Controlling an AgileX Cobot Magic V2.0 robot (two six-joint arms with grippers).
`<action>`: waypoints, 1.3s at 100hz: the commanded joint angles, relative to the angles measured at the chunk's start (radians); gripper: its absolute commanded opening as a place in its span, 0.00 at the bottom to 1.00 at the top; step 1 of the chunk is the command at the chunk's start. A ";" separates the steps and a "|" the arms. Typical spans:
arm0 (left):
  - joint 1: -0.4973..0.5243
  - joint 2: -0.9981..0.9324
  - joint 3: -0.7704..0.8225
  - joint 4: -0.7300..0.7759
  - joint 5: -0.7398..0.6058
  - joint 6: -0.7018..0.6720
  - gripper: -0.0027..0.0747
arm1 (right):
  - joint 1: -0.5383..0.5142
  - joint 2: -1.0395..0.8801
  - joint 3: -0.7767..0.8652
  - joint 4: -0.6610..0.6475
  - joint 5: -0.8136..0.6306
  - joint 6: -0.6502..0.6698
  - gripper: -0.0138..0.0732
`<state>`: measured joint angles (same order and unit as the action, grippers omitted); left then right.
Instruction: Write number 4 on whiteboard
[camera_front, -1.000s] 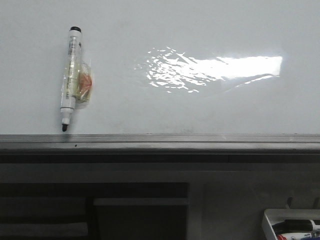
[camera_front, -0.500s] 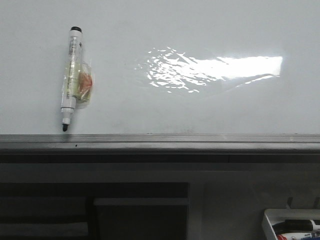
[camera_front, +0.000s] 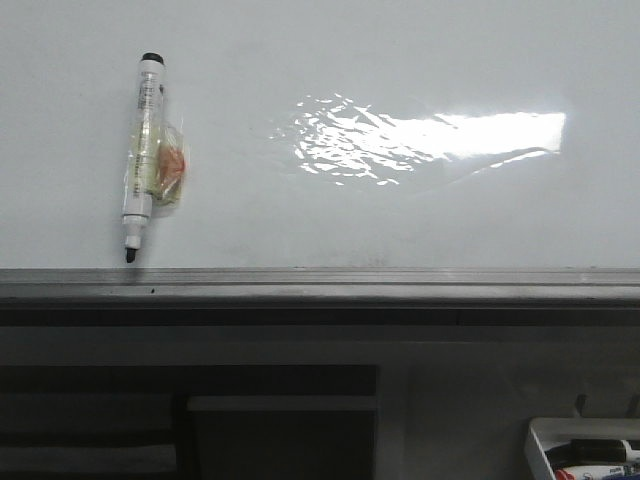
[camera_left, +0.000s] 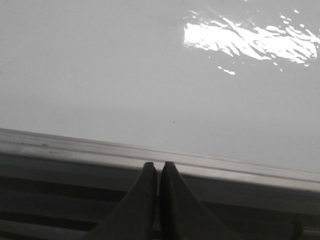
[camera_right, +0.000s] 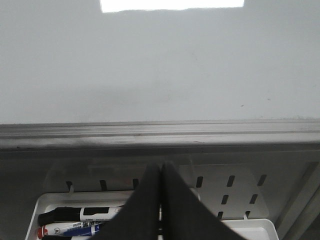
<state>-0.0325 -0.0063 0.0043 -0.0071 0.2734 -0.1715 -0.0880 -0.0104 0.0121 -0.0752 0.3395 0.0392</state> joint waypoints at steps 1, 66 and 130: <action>0.000 -0.027 0.017 -0.003 -0.111 -0.003 0.01 | -0.006 -0.018 0.027 -0.012 -0.013 -0.010 0.09; 0.000 0.064 -0.133 0.042 -0.147 0.001 0.01 | -0.006 0.045 0.024 0.041 -0.264 -0.010 0.09; 0.000 0.374 -0.240 0.251 -0.433 -0.008 0.53 | -0.006 0.271 -0.128 0.093 -0.384 -0.010 0.09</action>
<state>-0.0325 0.3181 -0.1999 0.2430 0.0000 -0.1697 -0.0880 0.2446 -0.0753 0.0171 0.0385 0.0392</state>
